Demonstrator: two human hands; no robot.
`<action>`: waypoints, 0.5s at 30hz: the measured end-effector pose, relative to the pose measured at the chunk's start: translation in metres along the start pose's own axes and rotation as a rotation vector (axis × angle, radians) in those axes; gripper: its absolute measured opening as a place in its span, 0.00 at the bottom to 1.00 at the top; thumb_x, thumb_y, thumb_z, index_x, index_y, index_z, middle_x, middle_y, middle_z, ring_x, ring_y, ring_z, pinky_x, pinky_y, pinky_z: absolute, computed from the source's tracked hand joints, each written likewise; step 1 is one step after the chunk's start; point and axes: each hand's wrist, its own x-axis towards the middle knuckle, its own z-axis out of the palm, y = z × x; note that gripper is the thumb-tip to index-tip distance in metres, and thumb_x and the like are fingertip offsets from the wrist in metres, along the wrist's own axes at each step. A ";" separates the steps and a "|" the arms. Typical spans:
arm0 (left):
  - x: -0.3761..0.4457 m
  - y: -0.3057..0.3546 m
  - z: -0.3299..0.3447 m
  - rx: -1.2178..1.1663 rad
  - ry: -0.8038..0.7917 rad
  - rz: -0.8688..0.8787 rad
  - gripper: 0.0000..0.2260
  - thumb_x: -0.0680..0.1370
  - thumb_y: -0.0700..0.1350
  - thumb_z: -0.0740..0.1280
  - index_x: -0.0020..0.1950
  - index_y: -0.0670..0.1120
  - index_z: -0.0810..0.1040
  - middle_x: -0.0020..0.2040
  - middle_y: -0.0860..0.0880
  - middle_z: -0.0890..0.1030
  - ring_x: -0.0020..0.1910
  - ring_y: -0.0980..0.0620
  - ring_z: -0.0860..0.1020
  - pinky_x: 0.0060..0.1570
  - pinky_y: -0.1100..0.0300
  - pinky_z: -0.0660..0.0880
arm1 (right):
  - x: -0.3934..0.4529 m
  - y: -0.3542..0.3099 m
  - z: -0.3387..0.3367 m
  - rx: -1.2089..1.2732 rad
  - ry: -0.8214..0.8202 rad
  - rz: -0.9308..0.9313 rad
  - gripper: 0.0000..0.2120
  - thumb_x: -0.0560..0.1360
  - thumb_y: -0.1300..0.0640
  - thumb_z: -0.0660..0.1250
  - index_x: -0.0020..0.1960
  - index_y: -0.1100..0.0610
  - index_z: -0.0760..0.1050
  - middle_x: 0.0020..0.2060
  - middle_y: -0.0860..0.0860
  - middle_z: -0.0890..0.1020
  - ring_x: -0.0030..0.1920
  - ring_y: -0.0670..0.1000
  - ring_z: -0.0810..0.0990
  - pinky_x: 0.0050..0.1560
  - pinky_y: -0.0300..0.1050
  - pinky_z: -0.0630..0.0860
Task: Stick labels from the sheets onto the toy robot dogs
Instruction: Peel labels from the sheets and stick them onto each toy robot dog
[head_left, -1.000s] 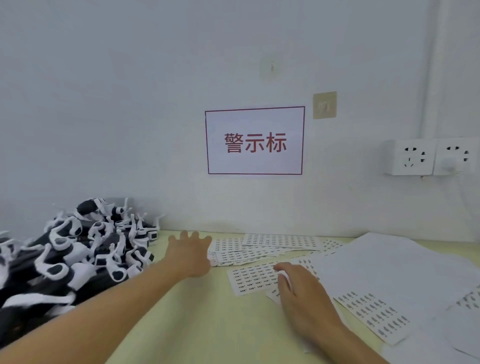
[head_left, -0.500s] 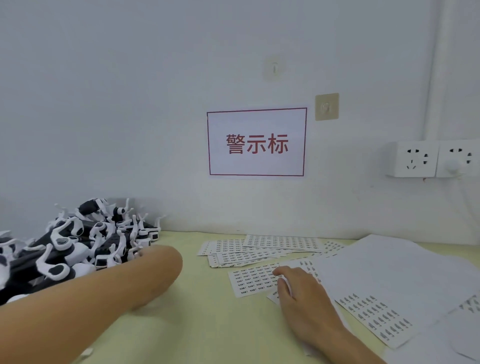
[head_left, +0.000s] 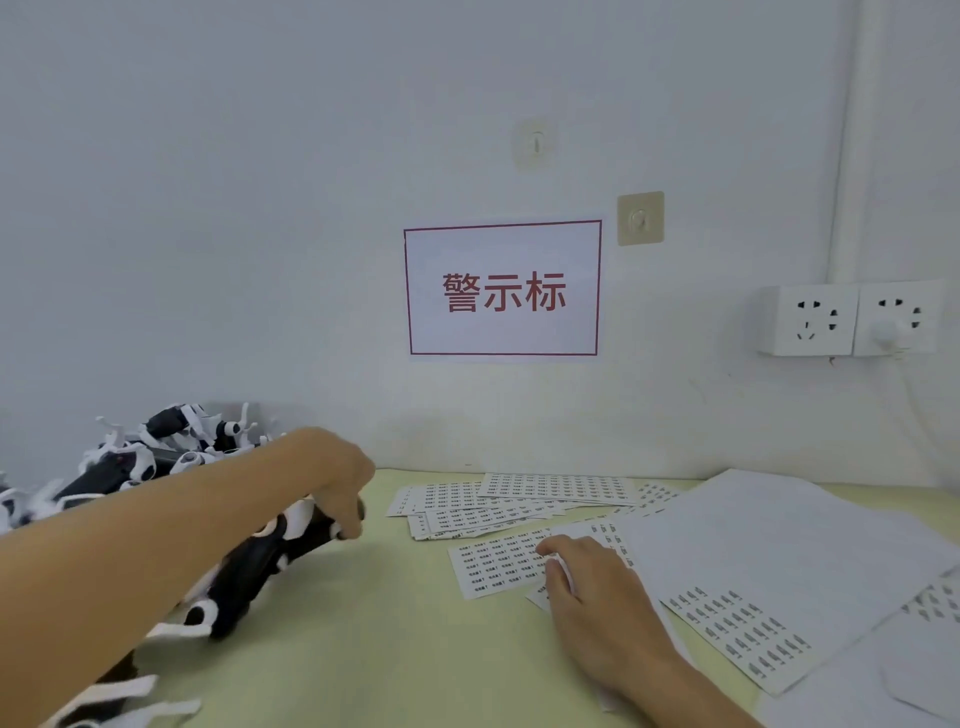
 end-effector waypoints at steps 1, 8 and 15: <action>0.002 -0.001 0.000 -0.062 0.056 0.017 0.16 0.72 0.57 0.69 0.52 0.47 0.75 0.46 0.51 0.76 0.46 0.46 0.78 0.45 0.56 0.73 | 0.000 0.000 0.000 0.002 0.001 0.000 0.15 0.84 0.49 0.50 0.67 0.43 0.69 0.62 0.41 0.73 0.63 0.44 0.69 0.67 0.44 0.65; 0.018 0.005 -0.015 -0.289 0.439 0.086 0.16 0.74 0.62 0.61 0.47 0.51 0.72 0.42 0.52 0.73 0.40 0.51 0.75 0.37 0.58 0.68 | 0.000 0.001 0.000 0.008 -0.001 -0.002 0.15 0.84 0.49 0.50 0.67 0.43 0.69 0.62 0.41 0.73 0.63 0.44 0.69 0.67 0.44 0.65; 0.025 0.030 -0.023 -1.163 0.591 0.171 0.14 0.77 0.58 0.66 0.49 0.48 0.72 0.47 0.46 0.78 0.35 0.50 0.79 0.39 0.56 0.76 | 0.001 0.002 -0.001 0.148 0.034 0.068 0.16 0.83 0.49 0.52 0.70 0.46 0.68 0.63 0.43 0.74 0.64 0.44 0.71 0.67 0.46 0.68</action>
